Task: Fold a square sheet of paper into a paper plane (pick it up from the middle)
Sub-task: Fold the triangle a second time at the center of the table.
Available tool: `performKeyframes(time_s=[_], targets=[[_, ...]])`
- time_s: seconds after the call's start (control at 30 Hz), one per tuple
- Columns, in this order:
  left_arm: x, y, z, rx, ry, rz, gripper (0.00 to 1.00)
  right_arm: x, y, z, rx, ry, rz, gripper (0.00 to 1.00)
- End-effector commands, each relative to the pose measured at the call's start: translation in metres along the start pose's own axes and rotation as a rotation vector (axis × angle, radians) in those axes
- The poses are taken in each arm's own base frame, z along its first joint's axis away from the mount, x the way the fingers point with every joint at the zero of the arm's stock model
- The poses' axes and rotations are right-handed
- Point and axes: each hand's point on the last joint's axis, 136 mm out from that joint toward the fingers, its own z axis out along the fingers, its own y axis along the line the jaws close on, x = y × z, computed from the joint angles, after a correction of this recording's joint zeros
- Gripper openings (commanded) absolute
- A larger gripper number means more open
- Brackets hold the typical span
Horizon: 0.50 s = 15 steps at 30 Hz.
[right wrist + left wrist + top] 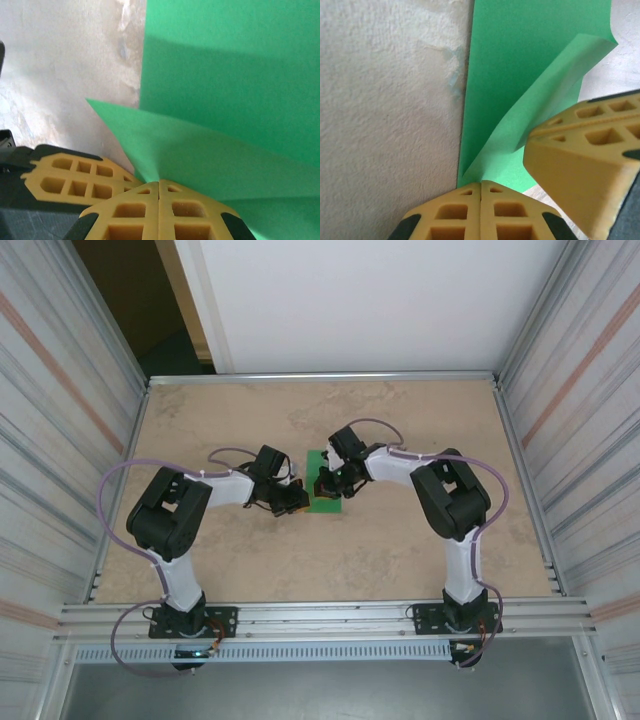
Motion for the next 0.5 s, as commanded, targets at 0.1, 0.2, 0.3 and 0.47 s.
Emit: performKeyframes(time_s=[0.1,0.2,0.3,0.47], targets=[[0.025,0.036,0.002,-0.116,0.068,-0.068,0.0,0.002,-0.01,0.01,0.024,0.038,0.005,0.02],[0.023,0.033,0.001,-0.11,0.065,-0.066,0.0,0.006,-0.018,0.014,0.044,0.051,0.018,0.02],[0.018,0.022,-0.003,-0.077,0.056,-0.053,0.0,0.009,-0.025,0.017,0.069,0.065,0.03,0.02],[-0.001,-0.013,-0.017,0.027,-0.012,0.0,0.0,0.015,-0.036,0.02,0.111,0.08,0.048,0.01]])
